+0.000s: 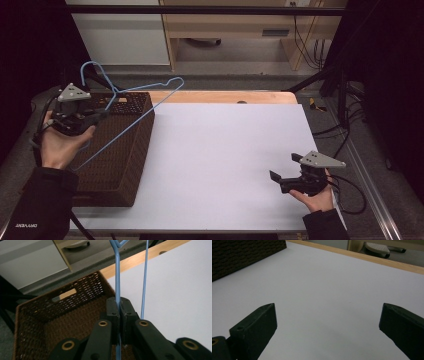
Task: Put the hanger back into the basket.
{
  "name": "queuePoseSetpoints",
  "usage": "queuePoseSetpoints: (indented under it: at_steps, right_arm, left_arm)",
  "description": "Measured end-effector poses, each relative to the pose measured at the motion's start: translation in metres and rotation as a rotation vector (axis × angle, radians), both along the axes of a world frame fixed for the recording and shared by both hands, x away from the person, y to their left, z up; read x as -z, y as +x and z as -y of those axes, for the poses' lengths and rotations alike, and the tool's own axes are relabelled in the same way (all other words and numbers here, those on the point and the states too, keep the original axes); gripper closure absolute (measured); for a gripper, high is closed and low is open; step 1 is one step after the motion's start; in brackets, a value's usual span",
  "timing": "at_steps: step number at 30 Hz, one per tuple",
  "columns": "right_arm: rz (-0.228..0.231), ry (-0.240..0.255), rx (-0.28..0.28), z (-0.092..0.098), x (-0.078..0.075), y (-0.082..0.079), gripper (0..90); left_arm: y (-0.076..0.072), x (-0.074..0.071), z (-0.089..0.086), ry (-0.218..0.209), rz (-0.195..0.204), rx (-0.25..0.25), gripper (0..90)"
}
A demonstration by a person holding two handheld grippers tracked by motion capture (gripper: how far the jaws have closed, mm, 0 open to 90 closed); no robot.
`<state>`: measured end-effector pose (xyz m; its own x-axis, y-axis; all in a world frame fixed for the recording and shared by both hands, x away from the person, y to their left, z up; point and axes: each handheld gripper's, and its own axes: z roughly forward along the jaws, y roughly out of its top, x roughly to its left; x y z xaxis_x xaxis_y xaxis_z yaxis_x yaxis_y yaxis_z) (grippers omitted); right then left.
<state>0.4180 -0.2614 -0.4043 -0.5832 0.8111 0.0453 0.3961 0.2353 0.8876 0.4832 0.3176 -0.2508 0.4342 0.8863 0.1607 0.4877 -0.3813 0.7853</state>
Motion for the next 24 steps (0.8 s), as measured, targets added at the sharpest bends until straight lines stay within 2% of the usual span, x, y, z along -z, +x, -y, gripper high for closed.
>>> queuePoseSetpoints:
  at_steps: [2, 12, 24]
  right_arm:
    - [0.000, 0.000, 0.000, 0.000, 0.000, 0.000, 1.9]
    - [-0.002, -0.008, 0.000, -0.001, 0.001, 0.001, 1.7]
    - [-0.007, -0.007, 0.003, -0.002, 0.002, 0.001, 1.8]
  left_arm:
    - [-0.001, 0.001, -0.011, 0.002, 0.000, -0.018, 87.3]
    - [-0.008, 0.009, -0.044, -0.004, 0.001, -0.082, 87.3]
    - [-0.013, 0.025, -0.077, 0.006, -0.006, -0.143, 87.3]
